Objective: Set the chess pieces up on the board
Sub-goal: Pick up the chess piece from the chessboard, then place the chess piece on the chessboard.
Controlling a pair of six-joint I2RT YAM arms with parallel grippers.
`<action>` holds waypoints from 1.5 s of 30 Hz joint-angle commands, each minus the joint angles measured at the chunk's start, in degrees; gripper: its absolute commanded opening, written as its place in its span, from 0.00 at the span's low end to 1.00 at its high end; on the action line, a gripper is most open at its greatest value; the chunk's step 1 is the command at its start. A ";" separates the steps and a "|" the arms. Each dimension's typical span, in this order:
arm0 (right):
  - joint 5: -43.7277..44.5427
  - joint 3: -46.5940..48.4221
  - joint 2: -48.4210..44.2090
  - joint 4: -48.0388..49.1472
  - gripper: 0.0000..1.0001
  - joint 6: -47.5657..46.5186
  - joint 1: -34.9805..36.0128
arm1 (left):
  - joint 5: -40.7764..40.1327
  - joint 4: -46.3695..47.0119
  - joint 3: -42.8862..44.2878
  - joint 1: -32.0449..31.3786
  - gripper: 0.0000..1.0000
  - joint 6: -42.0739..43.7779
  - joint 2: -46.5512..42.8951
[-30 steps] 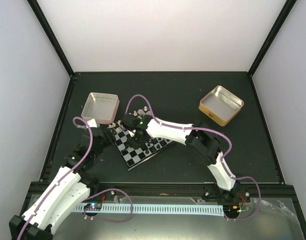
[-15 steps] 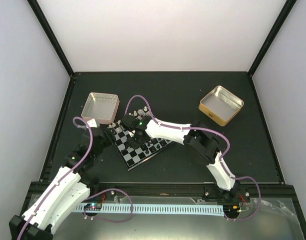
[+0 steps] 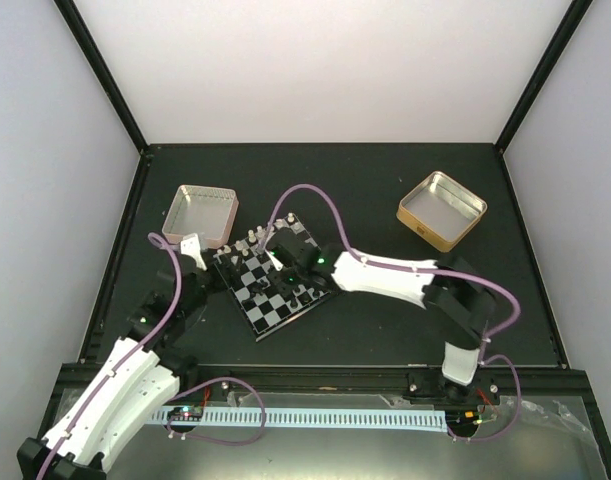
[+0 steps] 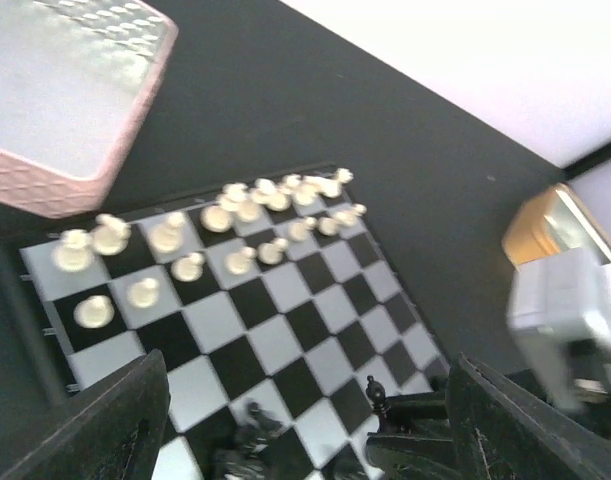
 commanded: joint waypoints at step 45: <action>1.03 -36.24 -37.17 38.73 0.84 1.44 0.07 | 31.08 10.28 4.84 0.54 0.02 8.26 12.88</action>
